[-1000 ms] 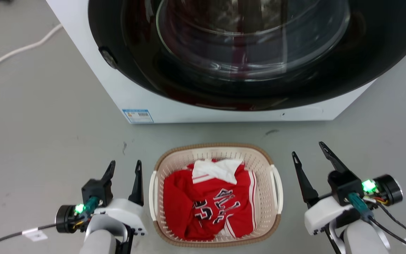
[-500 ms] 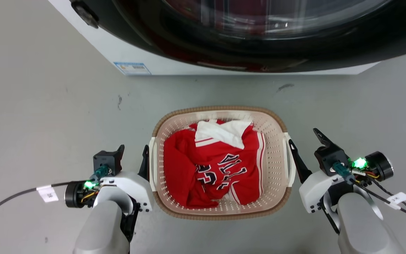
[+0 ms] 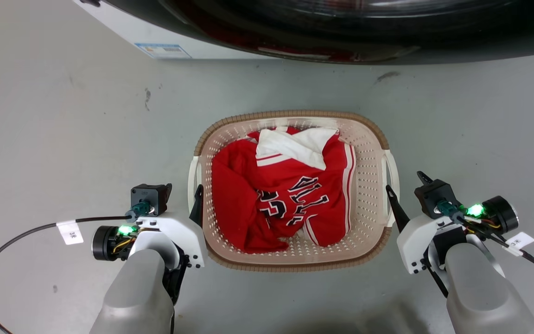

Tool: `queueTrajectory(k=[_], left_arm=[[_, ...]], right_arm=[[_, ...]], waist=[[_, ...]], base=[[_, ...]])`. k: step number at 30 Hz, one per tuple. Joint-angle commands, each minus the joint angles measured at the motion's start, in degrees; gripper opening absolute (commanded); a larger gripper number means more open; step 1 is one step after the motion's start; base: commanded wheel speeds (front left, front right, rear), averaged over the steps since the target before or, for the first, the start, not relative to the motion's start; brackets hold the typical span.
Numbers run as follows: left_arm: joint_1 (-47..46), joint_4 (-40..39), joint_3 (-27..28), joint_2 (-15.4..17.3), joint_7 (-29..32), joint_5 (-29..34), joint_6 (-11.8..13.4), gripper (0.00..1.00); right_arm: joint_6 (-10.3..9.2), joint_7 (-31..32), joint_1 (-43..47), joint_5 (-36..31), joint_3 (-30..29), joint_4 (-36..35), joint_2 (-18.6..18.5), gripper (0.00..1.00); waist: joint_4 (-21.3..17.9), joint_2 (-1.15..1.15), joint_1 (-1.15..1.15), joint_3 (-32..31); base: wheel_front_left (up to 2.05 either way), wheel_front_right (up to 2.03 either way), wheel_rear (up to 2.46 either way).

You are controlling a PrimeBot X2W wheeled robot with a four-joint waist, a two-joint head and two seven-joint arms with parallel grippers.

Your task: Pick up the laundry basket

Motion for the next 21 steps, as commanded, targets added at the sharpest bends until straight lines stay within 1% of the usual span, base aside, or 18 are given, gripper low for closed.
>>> queueTrajectory(k=[1,10,21], left_arm=[[-1.1,0.8,-0.3,0.1,-0.2,0.0,0.0,1.0],[-3.5,4.0,-1.7,0.1,-0.1,0.0,-0.3,1.0],[-5.6,6.0,-4.0,0.1,-0.1,-0.4,-0.5,1.0]], right_arm=[[-0.05,-0.1,-1.3,-0.4,-0.2,1.2,-0.1,1.0],[-0.05,-0.1,-4.4,-0.5,-1.3,8.1,-0.1,1.0],[-0.06,-0.1,-7.4,0.2,-1.1,11.9,-0.1,1.0]], waist=[[0.0,0.0,-0.01,1.1],[0.1,0.0,-0.01,4.0],[0.3,0.0,-0.01,6.8]], base=[[0.0,0.0,0.0],[0.0,0.0,0.0],[0.0,0.0,0.0]])
